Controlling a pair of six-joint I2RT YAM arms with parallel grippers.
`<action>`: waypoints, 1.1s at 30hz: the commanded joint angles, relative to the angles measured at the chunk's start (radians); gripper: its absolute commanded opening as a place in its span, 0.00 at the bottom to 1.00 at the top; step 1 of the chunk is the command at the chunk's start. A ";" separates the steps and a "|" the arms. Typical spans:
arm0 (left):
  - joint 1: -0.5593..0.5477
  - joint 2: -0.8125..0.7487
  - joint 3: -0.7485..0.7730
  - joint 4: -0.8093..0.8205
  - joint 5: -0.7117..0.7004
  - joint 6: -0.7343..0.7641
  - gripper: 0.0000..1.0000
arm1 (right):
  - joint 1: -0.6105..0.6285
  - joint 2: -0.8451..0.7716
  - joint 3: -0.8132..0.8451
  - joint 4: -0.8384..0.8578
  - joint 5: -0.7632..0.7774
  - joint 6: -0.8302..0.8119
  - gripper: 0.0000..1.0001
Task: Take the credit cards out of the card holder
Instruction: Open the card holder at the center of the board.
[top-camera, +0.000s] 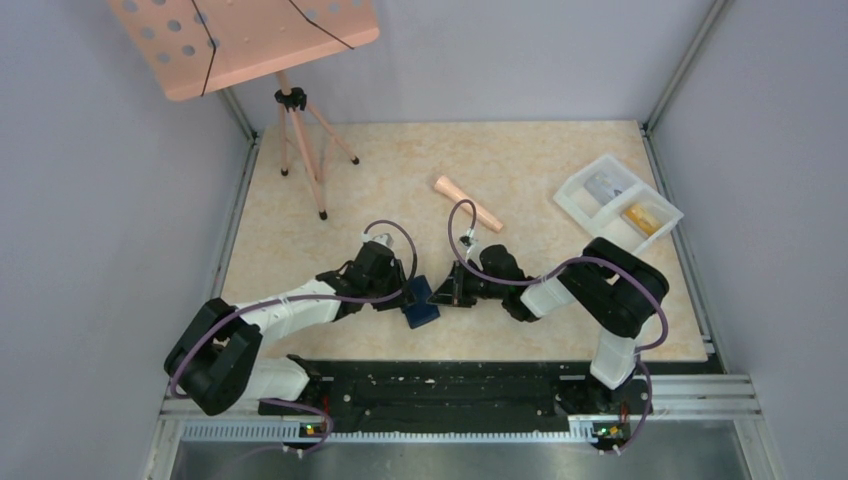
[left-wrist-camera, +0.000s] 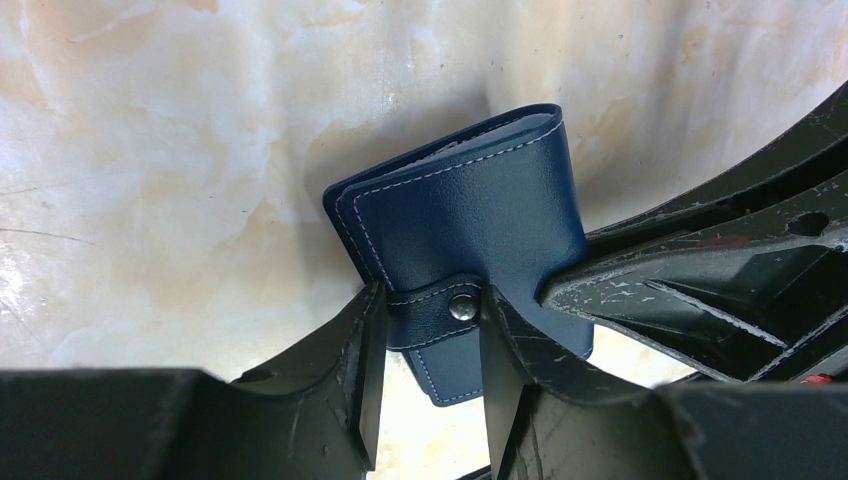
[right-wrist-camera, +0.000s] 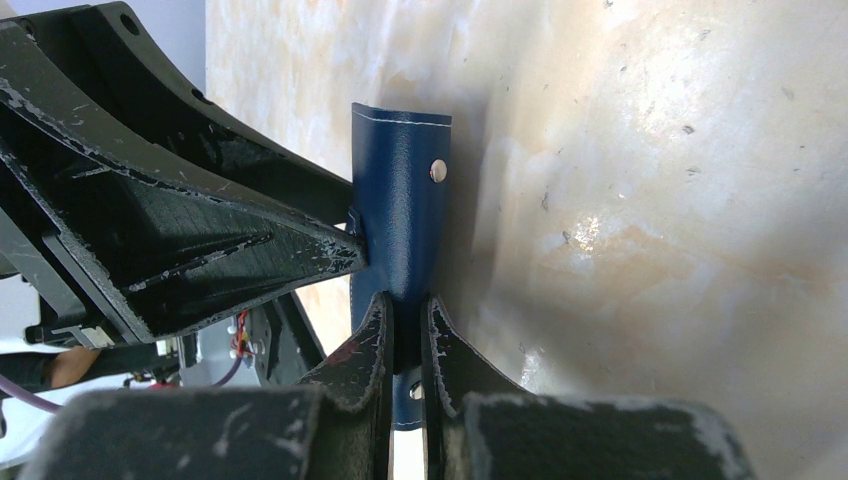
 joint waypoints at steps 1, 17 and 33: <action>-0.014 -0.005 0.019 -0.025 -0.022 0.011 0.17 | 0.020 0.001 -0.009 -0.013 -0.004 -0.028 0.00; -0.012 -0.117 0.060 -0.171 -0.146 0.022 0.12 | 0.019 -0.072 -0.017 -0.133 0.079 -0.096 0.00; -0.010 -0.156 0.029 -0.020 0.048 -0.008 0.00 | -0.017 -0.182 -0.006 -0.330 0.145 -0.152 0.28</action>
